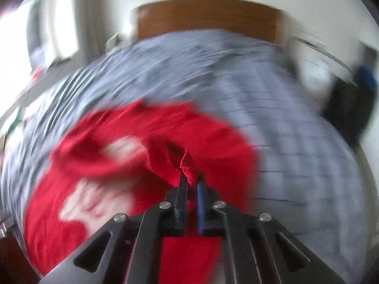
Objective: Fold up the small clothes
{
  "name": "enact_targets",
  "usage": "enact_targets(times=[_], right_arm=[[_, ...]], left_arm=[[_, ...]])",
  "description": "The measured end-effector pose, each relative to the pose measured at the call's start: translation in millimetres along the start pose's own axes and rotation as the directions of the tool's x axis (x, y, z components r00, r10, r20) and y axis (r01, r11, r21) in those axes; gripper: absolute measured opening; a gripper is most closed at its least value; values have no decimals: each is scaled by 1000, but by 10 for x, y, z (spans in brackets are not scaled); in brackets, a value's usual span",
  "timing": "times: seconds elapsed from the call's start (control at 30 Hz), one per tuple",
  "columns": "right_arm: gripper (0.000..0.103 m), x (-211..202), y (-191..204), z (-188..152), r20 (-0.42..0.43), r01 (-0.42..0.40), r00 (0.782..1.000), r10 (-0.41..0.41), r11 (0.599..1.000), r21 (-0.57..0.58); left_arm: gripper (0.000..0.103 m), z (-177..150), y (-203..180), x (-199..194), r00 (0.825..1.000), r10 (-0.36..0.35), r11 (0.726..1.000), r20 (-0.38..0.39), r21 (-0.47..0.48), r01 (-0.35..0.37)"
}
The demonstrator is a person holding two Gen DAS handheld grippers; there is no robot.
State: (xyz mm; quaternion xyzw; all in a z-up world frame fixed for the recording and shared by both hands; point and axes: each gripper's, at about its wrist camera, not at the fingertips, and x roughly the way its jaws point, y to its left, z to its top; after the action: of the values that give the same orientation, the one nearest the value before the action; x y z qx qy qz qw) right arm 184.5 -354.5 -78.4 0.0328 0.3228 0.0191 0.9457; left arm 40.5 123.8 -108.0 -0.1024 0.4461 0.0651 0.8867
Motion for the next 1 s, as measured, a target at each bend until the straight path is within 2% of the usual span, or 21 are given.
enact_targets(times=[0.07,0.1,0.2,0.27,0.33,0.47,0.57,0.73,0.9,1.0], right_arm=[[6,-202,-523,23,24,80,996,-82,994,77],[6,-350,-923,-15,28,137,989,-143,981,137],[6,-590,-1659,-233,-8,247,967,-254,932,264],[6,-654,-2013,-461,-59,299,954,-295,900,317],[6,-673,-2278,-735,-100,301,954,-284,874,383],[6,-594,-2444,-1137,-137,255,967,-215,835,487],[6,-423,-2493,-1408,-192,245,968,-164,795,556],[11,-519,-2619,-1654,-121,171,985,-121,734,657],[16,-814,-2563,-1571,-99,239,969,-225,761,604],[16,-842,-2459,-1423,-40,172,983,-182,805,568]], left_arm=[[75,-1,-9,6,1000,5,1000,0,3,-5],[75,-10,-20,5,1000,9,1000,0,6,-9],[75,-16,-55,29,1000,24,999,-2,21,-24],[75,-20,-87,46,999,35,999,-1,33,-35],[75,-30,-127,61,999,49,997,3,51,-49],[75,-62,-199,82,996,88,992,8,95,-89],[75,-82,-207,84,995,102,988,7,112,-102],[75,-108,-177,65,994,108,987,8,118,-109],[79,-121,-230,101,993,119,983,6,142,-119],[79,-118,-347,127,991,134,971,6,197,-132]])
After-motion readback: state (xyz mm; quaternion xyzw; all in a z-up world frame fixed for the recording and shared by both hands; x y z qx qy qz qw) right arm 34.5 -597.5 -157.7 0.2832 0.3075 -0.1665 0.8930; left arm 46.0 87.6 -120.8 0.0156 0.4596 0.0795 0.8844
